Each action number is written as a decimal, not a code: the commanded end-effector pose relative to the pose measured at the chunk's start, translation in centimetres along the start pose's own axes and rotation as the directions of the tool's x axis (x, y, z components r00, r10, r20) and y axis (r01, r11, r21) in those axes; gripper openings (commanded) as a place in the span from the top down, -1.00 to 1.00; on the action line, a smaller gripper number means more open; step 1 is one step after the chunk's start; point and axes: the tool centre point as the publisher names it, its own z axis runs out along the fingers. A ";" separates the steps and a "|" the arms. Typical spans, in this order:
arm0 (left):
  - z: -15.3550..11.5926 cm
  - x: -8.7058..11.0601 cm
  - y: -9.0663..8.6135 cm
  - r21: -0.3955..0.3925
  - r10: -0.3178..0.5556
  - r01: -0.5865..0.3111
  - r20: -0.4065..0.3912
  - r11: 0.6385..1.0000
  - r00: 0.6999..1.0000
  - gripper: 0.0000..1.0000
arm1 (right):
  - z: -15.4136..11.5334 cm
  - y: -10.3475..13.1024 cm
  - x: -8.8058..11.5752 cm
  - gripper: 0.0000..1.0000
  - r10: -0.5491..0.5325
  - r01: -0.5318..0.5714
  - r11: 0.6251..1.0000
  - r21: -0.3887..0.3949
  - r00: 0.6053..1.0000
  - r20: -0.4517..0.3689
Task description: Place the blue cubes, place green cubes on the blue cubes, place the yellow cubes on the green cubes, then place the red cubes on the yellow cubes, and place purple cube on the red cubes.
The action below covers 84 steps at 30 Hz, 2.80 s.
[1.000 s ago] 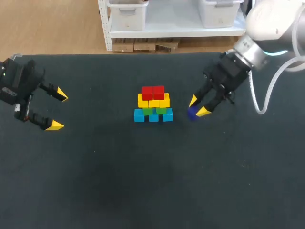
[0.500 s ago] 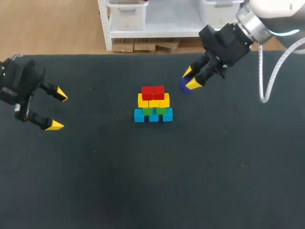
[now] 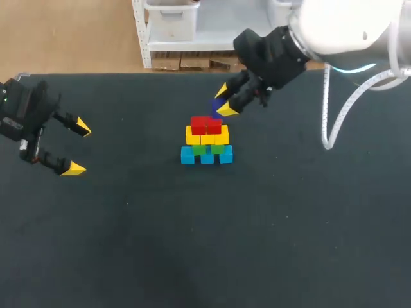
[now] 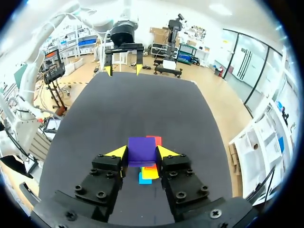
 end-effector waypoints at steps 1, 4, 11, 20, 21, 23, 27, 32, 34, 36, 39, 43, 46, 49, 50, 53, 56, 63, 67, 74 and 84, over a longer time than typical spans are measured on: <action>0.0 0.1 0.0 -0.002 0.004 -0.004 0.005 1.000 1.000 -1.00 | 0.8 -1.0 -0.5 1.00 0.006 -0.006 1.000 -0.010 1.000 -0.013; 0.0 0.1 0.0 -0.002 0.004 -0.004 0.005 1.000 1.000 -1.00 | 1.2 -1.3 -0.6 1.00 0.023 -0.024 1.000 -0.008 1.000 -0.020; 0.0 0.1 0.0 -0.002 0.004 -0.004 0.005 1.000 1.000 -1.00 | 2.3 -1.9 -0.3 1.00 0.051 -0.052 0.999 -0.015 0.998 -0.025; 0.0 0.1 0.0 -0.002 0.004 -0.004 0.005 1.000 1.000 -1.00 | 3.2 -1.7 0.1 1.00 0.065 -0.066 0.997 -0.025 0.997 -0.039; 0.0 0.1 0.0 -0.002 0.004 -0.004 0.005 1.000 1.000 -1.00 | 3.3 -1.7 0.2 1.00 0.067 -0.068 0.997 -0.026 0.997 -0.042; 0.0 0.1 0.0 -0.002 0.004 -0.004 0.005 1.000 1.000 -1.00 | 3.3 -1.6 0.3 1.00 0.070 -0.071 0.997 -0.027 0.996 -0.047; 0.0 0.1 0.0 -0.002 0.004 -0.004 0.005 1.000 1.000 -1.00 | 3.2 -1.6 0.5 1.00 0.076 -0.077 0.997 -0.023 0.996 -0.050; 0.0 0.1 0.0 -0.002 0.004 -0.004 0.005 1.000 1.000 -1.00 | 3.2 -1.6 0.6 1.00 0.078 -0.080 0.997 -0.024 0.996 -0.052; 0.0 0.1 0.0 -0.002 0.004 -0.004 0.005 1.000 1.000 -1.00 | 3.3 -1.5 0.7 1.00 0.079 -0.081 0.996 -0.026 0.995 -0.052; 0.0 0.1 0.0 -0.002 0.004 -0.004 0.005 1.000 1.000 -1.00 | 3.4 -1.5 0.7 1.00 0.080 -0.082 0.996 -0.029 0.995 -0.053; 0.0 0.1 0.0 -0.002 0.004 -0.004 0.005 1.000 1.000 -1.00 | 3.5 -1.5 0.7 1.00 0.082 -0.083 0.996 -0.031 0.995 -0.053; 0.0 0.1 0.0 -0.002 0.004 -0.004 0.005 1.000 1.000 -1.00 | 3.6 -1.5 0.8 1.00 0.084 -0.086 0.996 -0.030 0.995 -0.055; 0.0 0.1 0.0 -0.002 0.004 -0.004 0.005 1.000 1.000 -1.00 | 3.6 -1.5 0.8 1.00 0.088 -0.089 0.996 -0.029 0.995 -0.057; 0.0 0.1 0.0 -0.002 0.004 -0.004 0.005 1.000 1.000 -1.00 | 3.7 -1.6 0.8 1.00 0.088 -0.090 0.996 -0.028 0.994 -0.059; 0.0 0.1 0.0 -0.002 0.004 -0.004 0.005 1.000 1.000 -1.00 | 3.7 -1.6 0.8 1.00 0.089 -0.090 0.996 -0.028 0.994 -0.059; 0.0 0.1 0.0 -0.002 0.004 -0.004 0.005 1.000 1.000 -1.00 | 3.8 -1.6 0.8 1.00 0.089 -0.090 0.995 -0.029 0.994 -0.060; 0.0 0.1 0.0 -0.002 0.004 -0.004 0.005 1.000 1.000 -1.00 | 3.8 -1.7 0.8 1.00 0.089 -0.091 0.995 -0.029 0.994 -0.060; 0.0 0.1 0.0 -0.002 0.004 -0.004 0.005 1.000 1.000 -1.00 | 3.8 -1.9 0.9 0.92 0.092 -0.094 0.995 -0.027 0.994 -0.061; 0.0 0.1 0.0 -0.002 0.004 -0.004 0.005 1.000 1.000 -1.00 | 3.9 -1.9 0.9 0.89 0.092 -0.094 0.995 -0.028 0.994 -0.062; 0.0 0.1 0.0 -0.002 0.004 -0.004 0.005 1.000 1.000 -1.00 | 4.0 -2.0 1.0 0.53 0.093 -0.095 0.995 -0.029 0.994 -0.063; 0.0 0.1 0.0 -0.002 0.004 -0.004 0.005 1.000 1.000 -1.00 | 4.1 -2.1 1.0 0.31 0.095 -0.097 0.995 -0.030 0.994 -0.062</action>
